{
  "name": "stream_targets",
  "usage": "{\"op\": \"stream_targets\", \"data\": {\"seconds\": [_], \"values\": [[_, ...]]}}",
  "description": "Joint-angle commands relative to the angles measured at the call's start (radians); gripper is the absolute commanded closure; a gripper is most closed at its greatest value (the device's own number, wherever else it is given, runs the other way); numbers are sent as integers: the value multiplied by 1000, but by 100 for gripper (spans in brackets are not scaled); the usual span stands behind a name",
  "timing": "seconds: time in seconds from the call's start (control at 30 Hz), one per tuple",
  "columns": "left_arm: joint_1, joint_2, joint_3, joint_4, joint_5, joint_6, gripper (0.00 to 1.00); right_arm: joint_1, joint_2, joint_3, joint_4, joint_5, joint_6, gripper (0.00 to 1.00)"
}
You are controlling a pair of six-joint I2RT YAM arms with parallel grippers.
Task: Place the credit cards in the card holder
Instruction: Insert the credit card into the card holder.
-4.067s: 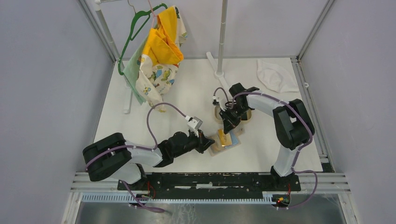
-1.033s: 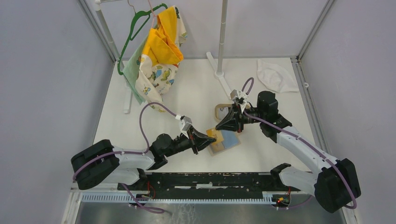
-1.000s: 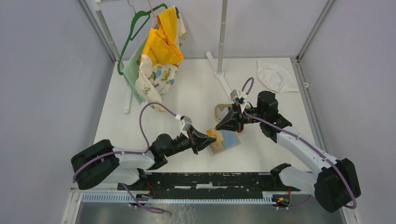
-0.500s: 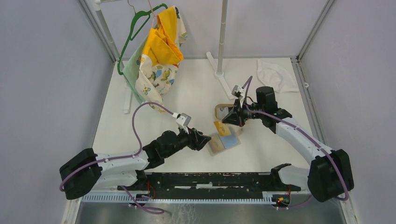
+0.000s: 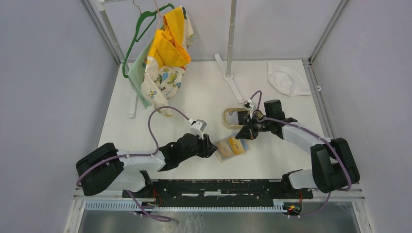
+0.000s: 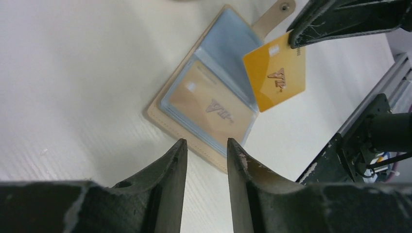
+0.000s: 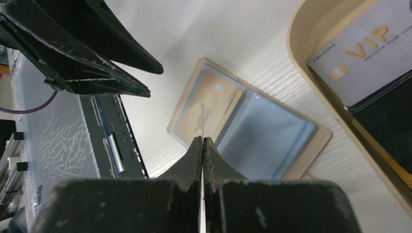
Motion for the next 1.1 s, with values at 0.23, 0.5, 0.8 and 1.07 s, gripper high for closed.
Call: {"op": "stream_targets", "data": {"seconds": [0.23, 0.5, 0.8, 1.07], "values": [[-22, 68, 70, -121, -131, -105, 53, -36, 36, -49, 184, -94, 118, 100], [-35, 126, 108, -143, -133, -117, 55, -60, 43, -81, 268, -112, 172, 100], [-41, 144, 120, -143, -128, -110, 55, -69, 57, -130, 366, -94, 234, 100], [-42, 165, 131, -125, -104, -104, 55, -101, 32, -141, 365, -55, 216, 100]]}}
